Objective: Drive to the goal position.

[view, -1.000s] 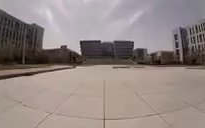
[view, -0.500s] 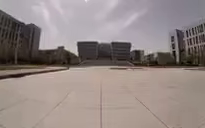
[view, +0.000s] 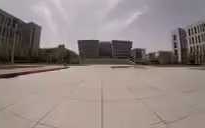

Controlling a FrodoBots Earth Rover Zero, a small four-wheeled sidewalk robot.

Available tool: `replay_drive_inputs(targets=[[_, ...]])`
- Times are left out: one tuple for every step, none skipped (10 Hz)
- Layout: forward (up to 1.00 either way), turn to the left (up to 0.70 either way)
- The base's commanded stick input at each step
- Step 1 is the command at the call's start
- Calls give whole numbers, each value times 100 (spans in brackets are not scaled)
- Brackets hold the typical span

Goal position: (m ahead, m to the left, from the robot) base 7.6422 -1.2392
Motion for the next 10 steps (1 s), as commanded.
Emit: replay_drive_inputs(targets=[[100, 0], [100, 0], [100, 0], [100, 0], [100, 0], [100, 0], [100, 0], [100, 0], [100, 0], [100, 0]])
